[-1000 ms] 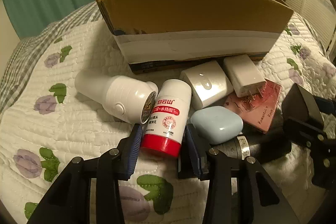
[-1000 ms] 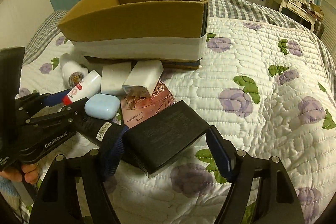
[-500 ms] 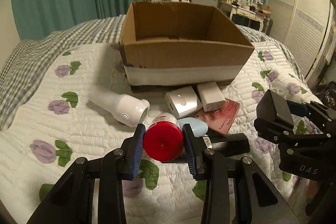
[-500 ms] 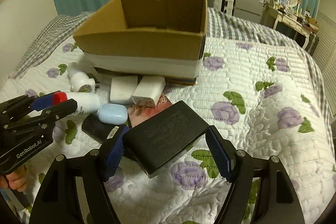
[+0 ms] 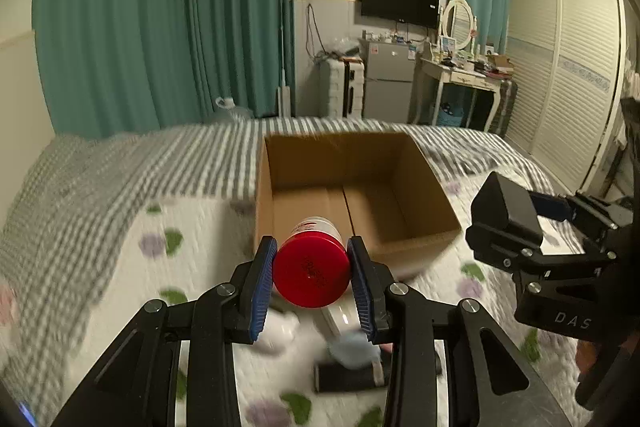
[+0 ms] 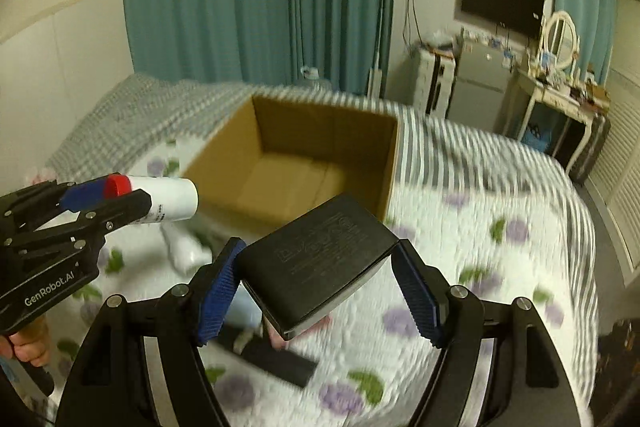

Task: Organize rigid objects
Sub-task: 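Carry the bottle and black case over the box and release both inside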

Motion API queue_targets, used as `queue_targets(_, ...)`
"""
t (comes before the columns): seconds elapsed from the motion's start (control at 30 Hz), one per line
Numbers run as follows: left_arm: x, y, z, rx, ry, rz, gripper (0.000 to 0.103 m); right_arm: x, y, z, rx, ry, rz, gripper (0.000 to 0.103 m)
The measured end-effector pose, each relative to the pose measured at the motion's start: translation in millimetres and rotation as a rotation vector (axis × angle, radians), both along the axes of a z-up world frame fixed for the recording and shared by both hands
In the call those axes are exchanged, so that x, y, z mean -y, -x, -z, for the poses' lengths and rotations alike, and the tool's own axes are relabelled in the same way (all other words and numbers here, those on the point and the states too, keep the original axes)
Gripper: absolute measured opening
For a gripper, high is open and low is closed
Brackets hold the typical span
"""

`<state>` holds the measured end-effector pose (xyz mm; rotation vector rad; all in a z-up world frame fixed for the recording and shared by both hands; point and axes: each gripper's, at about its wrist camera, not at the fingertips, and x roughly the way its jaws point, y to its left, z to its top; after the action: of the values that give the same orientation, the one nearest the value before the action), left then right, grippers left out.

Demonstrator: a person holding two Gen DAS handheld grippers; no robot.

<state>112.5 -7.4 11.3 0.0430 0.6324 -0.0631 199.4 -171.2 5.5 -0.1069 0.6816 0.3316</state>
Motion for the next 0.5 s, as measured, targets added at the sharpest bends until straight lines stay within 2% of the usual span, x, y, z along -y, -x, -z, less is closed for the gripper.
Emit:
queue_targets(0.17, -2.2, -48.8, -3.1, -0.004, 0.000, 0.008, 0.036, -2.5, -40.3, -14.9, 0.036, -0.009, -0.005, 0.075)
queue_targets(0.23, 0.3, -71.8, 2.8, -0.011, -0.022, 0.010, 0.036, -5.8, -61.8, -14.0, 0.037, -0.013, -0.011, 0.075)
queue_targets(0.5, 10.5, -139.8, 48.8, -0.069, -0.058, 0.035, 0.036, -9.3, -132.6, 12.4, 0.019, 0.013, -0.004, 0.075)
